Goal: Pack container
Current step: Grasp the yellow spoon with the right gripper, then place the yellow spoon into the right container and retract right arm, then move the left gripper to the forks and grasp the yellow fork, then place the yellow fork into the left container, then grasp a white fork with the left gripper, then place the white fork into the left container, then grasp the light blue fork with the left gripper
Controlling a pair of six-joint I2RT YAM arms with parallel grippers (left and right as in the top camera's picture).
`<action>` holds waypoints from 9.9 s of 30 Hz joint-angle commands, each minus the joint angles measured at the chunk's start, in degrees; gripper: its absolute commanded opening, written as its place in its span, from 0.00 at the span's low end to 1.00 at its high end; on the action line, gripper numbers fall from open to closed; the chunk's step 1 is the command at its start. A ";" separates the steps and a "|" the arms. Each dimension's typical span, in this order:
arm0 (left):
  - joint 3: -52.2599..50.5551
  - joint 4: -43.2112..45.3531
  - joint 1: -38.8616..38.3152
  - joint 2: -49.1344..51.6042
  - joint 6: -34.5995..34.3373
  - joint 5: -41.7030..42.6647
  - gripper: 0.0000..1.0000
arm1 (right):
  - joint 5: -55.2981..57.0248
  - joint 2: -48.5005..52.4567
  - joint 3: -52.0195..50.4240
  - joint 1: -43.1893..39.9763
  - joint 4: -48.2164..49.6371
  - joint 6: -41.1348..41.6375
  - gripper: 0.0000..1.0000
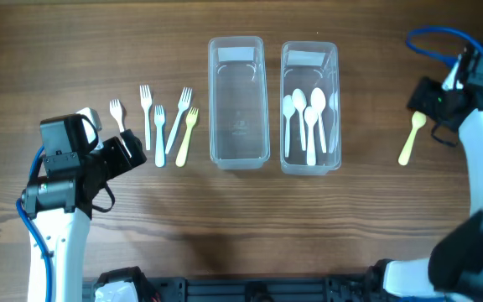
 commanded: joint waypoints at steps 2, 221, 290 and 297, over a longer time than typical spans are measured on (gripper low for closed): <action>1.11 0.13 0.35 0.07 0.94 -0.35 1.00 | -1.36 8.50 -1.38 -2.16 -1.33 0.90 0.79; 45.77 -12.41 -20.00 69.00 25.77 -7.15 0.24 | -6.86 0.35 3.30 0.39 -2.29 -1.92 1.00; 34.40 -9.16 -15.65 55.89 8.44 -9.75 0.47 | -6.86 0.35 3.30 0.39 -2.29 -1.92 1.00; 28.63 -3.13 -15.19 55.89 8.46 -9.77 0.45 | -6.86 0.35 3.30 0.39 -2.29 -1.92 1.00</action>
